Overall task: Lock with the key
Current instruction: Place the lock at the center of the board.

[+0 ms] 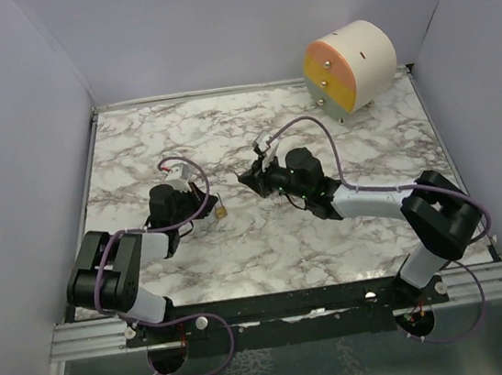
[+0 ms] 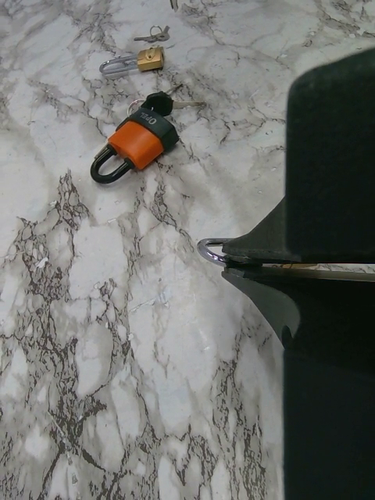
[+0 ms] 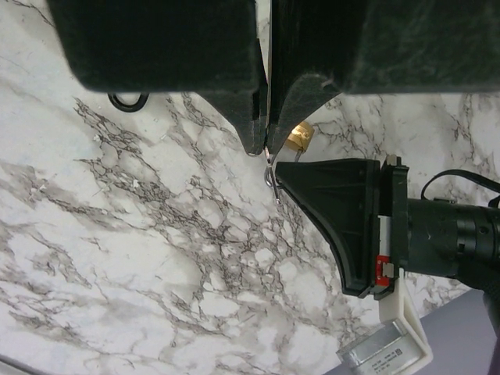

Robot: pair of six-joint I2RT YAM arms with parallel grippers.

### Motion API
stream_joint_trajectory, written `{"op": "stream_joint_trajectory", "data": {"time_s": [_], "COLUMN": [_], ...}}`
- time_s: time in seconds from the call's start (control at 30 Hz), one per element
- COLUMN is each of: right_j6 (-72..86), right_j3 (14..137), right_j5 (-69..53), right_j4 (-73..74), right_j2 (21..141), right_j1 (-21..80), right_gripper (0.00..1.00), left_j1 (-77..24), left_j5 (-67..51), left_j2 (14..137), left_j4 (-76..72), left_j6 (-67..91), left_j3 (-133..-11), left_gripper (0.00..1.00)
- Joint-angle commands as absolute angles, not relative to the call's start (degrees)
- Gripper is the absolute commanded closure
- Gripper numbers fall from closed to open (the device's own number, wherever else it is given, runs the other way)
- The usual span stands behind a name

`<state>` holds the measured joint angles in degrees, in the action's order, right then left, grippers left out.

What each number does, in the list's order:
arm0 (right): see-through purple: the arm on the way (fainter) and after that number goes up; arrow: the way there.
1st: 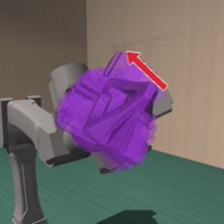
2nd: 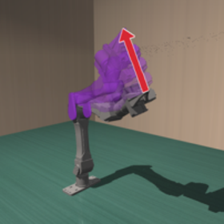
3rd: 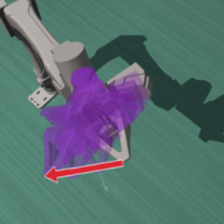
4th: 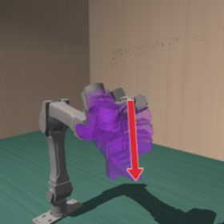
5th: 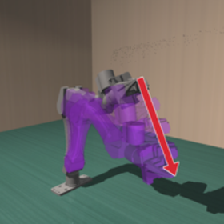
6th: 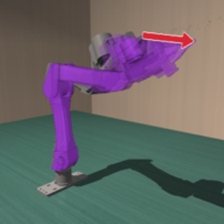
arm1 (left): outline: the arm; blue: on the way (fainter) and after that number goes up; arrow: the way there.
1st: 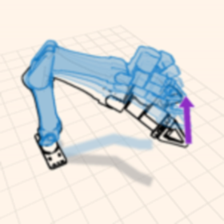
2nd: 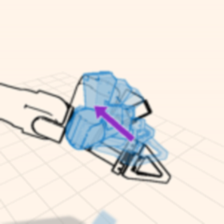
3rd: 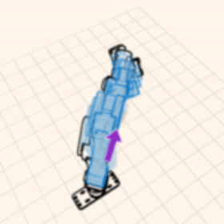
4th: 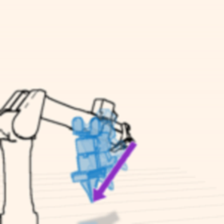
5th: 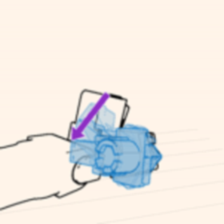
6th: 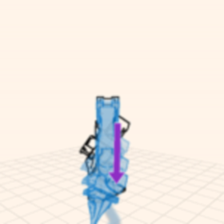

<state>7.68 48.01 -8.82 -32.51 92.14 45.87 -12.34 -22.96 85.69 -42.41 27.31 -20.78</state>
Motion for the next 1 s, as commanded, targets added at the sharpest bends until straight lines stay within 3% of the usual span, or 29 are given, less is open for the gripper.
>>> {"op": "stream_joint_trajectory", "data": {"time_s": [0.0,0.33,0.5,0.97], "right_j6": [9.46,12.34,11.86,12.01], "right_j3": [50.75,54.11,55.49,59.26], "right_j5": [-9.47,-14.74,-15.97,-16.01], "right_j4": [-31.47,-30.86,-29.83,-29.44], "right_j2": [96.22,104.59,108.24,114.49], "right_j1": [46.32,46.61,47.15,47.37], "right_gripper": [0.99,0.99,0.99,0.99], "left_j1": [-12.30,-12.22,-12.21,-12.17], "left_j5": [-22.01,-14.51,-12.51,-11.77], "left_j2": [88.12,88.81,89.63,84.06], "left_j4": [-41.71,-36.82,-36.30,-36.29], "left_j6": [28.31,28.88,29.39,29.89], "left_j3": [-21.30,-24.41,-25.58,-25.87], "left_gripper": [0.99,0.98,0.80,0.66]}}
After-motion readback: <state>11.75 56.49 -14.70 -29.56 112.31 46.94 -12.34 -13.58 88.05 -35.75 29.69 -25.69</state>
